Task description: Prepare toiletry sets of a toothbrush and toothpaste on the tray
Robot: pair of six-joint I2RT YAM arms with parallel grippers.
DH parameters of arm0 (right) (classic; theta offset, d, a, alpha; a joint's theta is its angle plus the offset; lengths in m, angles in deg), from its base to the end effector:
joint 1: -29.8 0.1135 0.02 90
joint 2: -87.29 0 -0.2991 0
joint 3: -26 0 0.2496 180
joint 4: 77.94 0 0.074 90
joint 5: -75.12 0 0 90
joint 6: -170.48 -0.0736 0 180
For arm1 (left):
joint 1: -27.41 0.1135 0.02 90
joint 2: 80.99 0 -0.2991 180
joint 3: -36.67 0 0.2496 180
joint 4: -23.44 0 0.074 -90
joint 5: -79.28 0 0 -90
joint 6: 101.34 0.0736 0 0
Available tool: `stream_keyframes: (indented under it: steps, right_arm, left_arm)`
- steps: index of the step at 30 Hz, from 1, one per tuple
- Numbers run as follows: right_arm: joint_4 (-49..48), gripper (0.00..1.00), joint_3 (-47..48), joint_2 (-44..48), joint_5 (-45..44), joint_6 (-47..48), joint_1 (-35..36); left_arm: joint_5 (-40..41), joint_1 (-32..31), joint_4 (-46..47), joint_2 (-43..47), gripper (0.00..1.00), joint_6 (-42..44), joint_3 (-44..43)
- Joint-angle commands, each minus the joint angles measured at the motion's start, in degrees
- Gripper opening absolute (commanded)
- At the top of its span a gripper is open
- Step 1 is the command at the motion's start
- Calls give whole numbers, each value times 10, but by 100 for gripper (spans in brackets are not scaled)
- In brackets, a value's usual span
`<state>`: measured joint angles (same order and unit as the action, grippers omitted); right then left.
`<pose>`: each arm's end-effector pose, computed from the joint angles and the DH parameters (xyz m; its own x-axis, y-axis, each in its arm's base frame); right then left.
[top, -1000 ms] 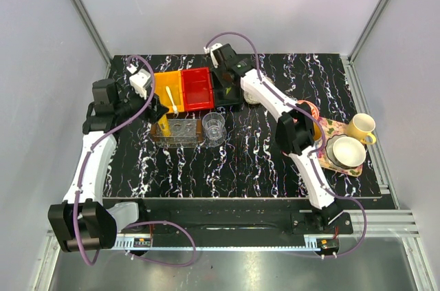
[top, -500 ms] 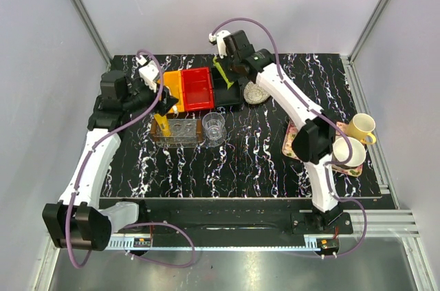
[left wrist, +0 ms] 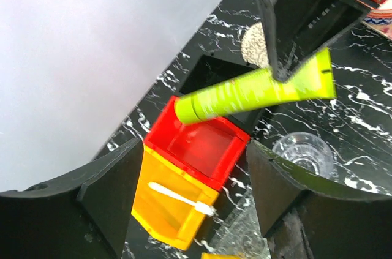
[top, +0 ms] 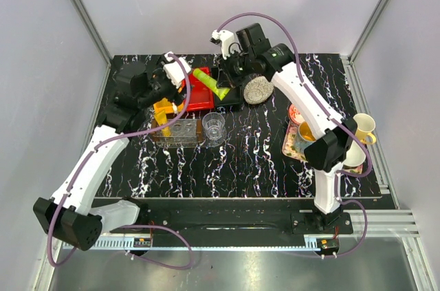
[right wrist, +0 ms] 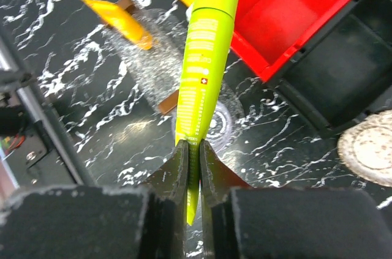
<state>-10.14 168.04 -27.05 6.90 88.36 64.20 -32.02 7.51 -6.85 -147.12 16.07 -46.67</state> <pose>0.3750 0.2898 0.4104 -0.4224 -0.4435 -0.7905 -0.8245 0.5503 0.1319 0.2507 -0.1192 0.4286 0.1102 0.4162 -0.9025 0.6748 0.6353 0.3754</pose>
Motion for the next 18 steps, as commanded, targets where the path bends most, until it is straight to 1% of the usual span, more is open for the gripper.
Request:
stream_keyframes:
  steps: [1, 6, 10, 14, 18]
  right_arm:
    - [22, 0, -5, 51, 118, 8, -13]
    - [53, 0, -9, 63, 182, 25, -19]
    - [79, 0, -3, 65, 203, 39, -19]
    - [98, 0, 5, 63, 220, 49, -19]
    - [107, 0, 7, 59, 239, 49, -19]
  left_arm:
    - [43, -29, -12, -21, 73, 109, -54]
    - [16, -43, -76, -32, 74, 189, -76]
    - [-8, -52, -144, -37, 76, 246, -94]
    - [-10, -62, -170, -43, 76, 283, -105]
    - [6, -73, -173, -51, 77, 308, -108]
